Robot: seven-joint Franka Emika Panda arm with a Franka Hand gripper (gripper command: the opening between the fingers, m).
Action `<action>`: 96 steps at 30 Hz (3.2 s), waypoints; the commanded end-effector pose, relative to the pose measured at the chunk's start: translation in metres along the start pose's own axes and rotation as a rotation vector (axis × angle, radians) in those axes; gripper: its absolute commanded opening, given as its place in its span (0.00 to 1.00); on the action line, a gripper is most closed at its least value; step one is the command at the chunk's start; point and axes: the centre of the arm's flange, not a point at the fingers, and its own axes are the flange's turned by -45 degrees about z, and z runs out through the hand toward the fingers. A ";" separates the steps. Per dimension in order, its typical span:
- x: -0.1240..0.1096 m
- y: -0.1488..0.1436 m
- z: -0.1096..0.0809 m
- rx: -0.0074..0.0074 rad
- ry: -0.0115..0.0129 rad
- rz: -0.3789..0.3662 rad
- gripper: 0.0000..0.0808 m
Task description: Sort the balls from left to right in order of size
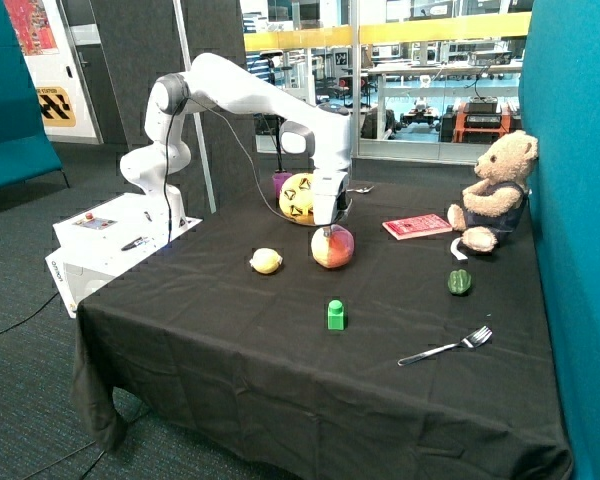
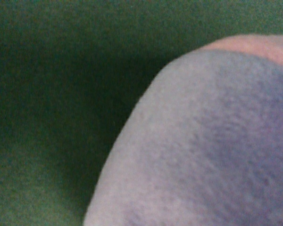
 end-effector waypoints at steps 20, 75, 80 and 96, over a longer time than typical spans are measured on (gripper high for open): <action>0.002 -0.003 0.024 -0.0024 0.0049 -0.002 0.85; -0.009 -0.006 -0.024 -0.0025 0.0049 -0.042 0.00; -0.016 -0.008 -0.026 -0.0025 0.0048 -0.051 0.00; -0.064 -0.033 -0.039 -0.0027 0.0048 -0.123 0.00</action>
